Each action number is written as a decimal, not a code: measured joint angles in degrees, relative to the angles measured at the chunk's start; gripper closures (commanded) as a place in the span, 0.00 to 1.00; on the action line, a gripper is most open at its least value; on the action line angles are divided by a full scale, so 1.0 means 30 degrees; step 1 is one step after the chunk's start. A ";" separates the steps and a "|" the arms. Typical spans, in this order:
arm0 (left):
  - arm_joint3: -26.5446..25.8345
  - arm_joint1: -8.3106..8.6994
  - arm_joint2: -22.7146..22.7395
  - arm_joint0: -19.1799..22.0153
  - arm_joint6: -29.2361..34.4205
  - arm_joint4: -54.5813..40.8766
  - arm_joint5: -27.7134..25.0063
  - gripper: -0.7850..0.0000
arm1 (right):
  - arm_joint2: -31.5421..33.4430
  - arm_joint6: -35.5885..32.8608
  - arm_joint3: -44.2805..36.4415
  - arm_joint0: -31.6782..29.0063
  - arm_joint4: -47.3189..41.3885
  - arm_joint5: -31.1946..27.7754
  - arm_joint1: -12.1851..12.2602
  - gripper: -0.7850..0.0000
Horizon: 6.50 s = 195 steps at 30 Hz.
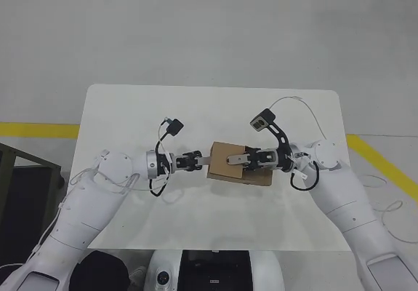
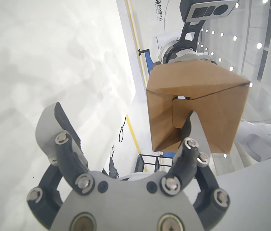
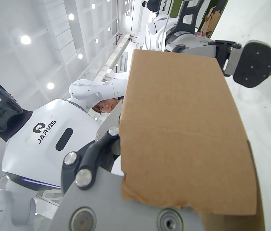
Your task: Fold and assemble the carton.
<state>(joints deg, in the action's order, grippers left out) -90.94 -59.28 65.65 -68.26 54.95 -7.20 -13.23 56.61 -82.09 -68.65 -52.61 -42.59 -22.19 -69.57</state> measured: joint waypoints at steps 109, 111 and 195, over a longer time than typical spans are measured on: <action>0.0233 -0.0054 0.0697 -0.2982 -1.9595 2.6007 -0.9125 0.00 | 0.4423 1.0526 -0.4589 -0.5452 0.9064 0.0582 0.1574 0.00; 0.0233 -0.0054 0.0697 -0.2981 -1.9596 2.6009 -0.9124 0.00 | 0.4444 1.0565 -0.4292 -0.5474 0.9314 0.0711 0.1601 0.00; 0.9461 -0.2072 -0.5259 0.3985 -2.4993 3.0842 -1.1320 0.21 | 0.4212 0.7572 -0.3331 -0.6189 0.4809 -0.0917 0.1621 0.00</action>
<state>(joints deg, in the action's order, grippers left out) -62.55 -65.49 49.87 -56.31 -20.03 85.33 -47.19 69.24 -59.37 -78.64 -71.18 -28.16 -24.94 -64.70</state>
